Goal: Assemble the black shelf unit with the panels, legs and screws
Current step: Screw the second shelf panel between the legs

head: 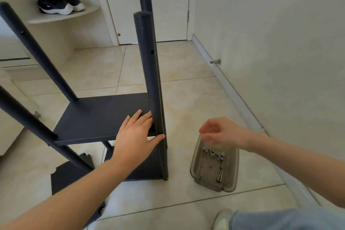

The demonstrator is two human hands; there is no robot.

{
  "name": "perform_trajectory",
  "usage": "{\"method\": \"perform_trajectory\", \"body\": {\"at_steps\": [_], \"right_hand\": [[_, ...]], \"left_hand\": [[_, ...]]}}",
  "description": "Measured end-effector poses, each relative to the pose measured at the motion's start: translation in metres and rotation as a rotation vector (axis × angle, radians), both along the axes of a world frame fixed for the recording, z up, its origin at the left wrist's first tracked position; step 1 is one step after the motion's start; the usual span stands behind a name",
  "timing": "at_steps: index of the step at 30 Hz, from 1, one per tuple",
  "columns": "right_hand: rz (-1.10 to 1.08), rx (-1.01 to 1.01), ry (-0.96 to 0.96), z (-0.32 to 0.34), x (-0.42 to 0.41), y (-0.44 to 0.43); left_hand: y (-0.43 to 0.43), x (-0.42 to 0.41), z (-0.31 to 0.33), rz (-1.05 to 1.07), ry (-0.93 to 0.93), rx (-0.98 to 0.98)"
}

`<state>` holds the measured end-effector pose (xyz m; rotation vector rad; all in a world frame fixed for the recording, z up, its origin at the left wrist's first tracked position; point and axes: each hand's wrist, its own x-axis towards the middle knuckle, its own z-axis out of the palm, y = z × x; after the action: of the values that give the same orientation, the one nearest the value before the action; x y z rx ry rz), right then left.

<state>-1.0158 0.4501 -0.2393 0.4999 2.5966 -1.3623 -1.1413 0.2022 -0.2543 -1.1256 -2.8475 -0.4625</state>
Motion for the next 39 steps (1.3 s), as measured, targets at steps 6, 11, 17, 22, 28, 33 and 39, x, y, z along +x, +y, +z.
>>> {"method": "perform_trajectory", "body": {"at_steps": [6,11,17,22,28,33,39], "right_hand": [[-0.071,0.067,-0.156,-0.088,0.011,0.029],[0.093,0.385,-0.290,-0.148,0.005,0.039],[0.501,0.785,-0.542,-0.205,0.000,0.033],[0.539,0.859,-0.644,-0.233,-0.009,0.029],[0.590,1.018,-0.653,-0.257,-0.007,0.027],[0.648,1.063,-0.642,-0.259,-0.006,0.026],[0.604,1.017,-0.599,-0.251,-0.006,0.025]], "left_hand": [[-0.001,0.010,-0.021,0.051,0.074,0.168],[-0.001,0.016,-0.028,0.079,0.128,0.220],[0.001,0.020,-0.030,0.097,0.124,0.232],[0.002,0.022,-0.031,0.098,0.109,0.257],[0.002,0.022,-0.032,0.114,0.082,0.304],[0.004,0.023,-0.032,0.114,0.088,0.307],[0.004,0.024,-0.031,0.115,0.083,0.297]]}}
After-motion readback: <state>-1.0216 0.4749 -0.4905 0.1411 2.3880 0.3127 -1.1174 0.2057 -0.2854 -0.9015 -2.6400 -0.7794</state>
